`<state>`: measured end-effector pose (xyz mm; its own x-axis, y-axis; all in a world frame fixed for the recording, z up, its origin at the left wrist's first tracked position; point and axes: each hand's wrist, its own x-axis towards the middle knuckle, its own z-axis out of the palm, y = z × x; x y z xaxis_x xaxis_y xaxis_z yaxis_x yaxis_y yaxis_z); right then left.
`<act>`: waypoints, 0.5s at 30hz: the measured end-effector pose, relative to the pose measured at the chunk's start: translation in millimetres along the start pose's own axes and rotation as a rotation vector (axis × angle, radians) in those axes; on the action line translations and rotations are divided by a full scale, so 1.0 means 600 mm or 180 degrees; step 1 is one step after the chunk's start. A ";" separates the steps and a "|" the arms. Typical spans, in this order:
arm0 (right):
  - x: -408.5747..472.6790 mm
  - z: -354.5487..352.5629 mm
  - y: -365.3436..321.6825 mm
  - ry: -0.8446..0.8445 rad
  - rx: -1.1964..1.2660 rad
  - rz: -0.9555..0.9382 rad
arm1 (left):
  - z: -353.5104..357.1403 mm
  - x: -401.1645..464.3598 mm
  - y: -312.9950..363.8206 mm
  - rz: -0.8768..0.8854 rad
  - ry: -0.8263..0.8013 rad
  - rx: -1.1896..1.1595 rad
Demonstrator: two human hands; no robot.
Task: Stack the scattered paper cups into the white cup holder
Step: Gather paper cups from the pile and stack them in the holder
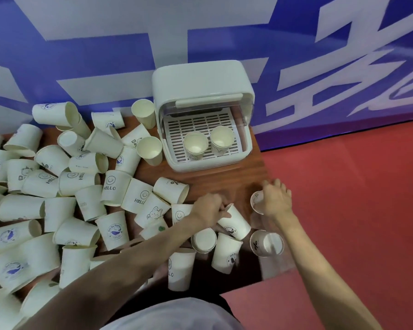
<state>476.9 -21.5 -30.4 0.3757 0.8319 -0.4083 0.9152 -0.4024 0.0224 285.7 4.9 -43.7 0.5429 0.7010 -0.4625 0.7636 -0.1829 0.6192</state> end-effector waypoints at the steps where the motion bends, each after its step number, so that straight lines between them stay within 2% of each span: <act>1: 0.001 0.000 -0.001 -0.0046 -0.0043 0.0013 | 0.002 0.002 0.002 -0.0009 -0.0008 -0.0107; 6: 0.007 -0.003 -0.008 -0.0119 -0.0075 -0.0005 | 0.003 0.008 0.006 0.0151 0.0167 -0.0215; 12: 0.002 0.005 -0.032 0.0201 0.1103 -0.0269 | -0.048 -0.015 -0.012 0.0826 0.1123 0.0120; 15: -0.004 0.012 -0.040 0.0187 0.1147 -0.0517 | -0.073 -0.030 -0.031 0.1074 0.1473 0.0262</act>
<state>452.9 -16.5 -36.6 0.2475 0.9121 -0.3269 0.8576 -0.3632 -0.3640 246.3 25.9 -18.9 0.5657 0.8198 0.0892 0.6096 -0.4886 0.6242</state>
